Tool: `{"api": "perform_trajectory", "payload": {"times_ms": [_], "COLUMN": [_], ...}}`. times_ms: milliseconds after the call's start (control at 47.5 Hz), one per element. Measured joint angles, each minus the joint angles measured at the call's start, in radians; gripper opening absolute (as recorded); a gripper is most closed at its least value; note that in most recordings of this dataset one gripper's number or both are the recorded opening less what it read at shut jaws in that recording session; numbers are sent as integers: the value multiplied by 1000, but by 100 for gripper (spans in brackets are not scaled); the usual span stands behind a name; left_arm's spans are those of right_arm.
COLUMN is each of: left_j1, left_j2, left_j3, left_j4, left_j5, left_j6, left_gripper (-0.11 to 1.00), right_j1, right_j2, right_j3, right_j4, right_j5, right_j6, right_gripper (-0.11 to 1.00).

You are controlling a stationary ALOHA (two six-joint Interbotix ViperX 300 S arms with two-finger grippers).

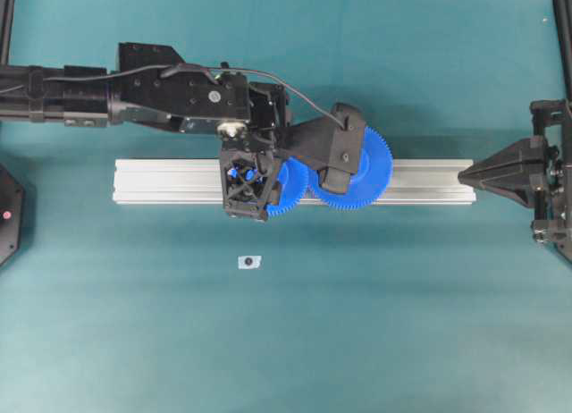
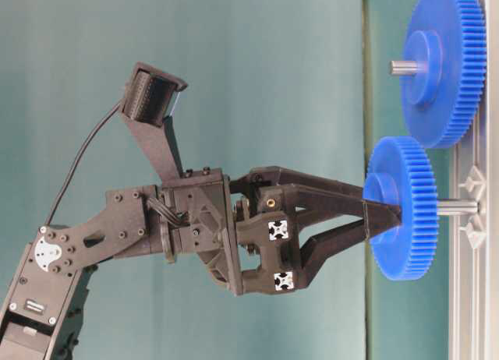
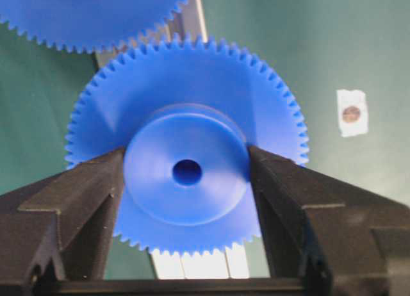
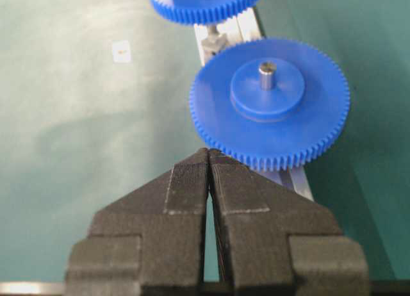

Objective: Find the location of the shaft and insert the small gear.
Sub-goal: 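Push the blue gear onto the shaft beside the large gear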

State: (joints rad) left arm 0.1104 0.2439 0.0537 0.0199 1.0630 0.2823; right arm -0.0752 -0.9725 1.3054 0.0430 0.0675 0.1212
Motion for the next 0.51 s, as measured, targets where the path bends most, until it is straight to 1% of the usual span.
{"api": "perform_trajectory", "payload": {"times_ms": [506], "left_j1": [0], "left_j2": [2], "left_j3": [-3], "left_j4": [0], "left_j5": [-2], "left_j6": [-14], "left_gripper": [64], "right_j1": [0], "right_j2": [-2], "right_j3": [0], "right_j4": [0], "right_j5": [-2], "right_j6": [3], "right_gripper": [2]}}
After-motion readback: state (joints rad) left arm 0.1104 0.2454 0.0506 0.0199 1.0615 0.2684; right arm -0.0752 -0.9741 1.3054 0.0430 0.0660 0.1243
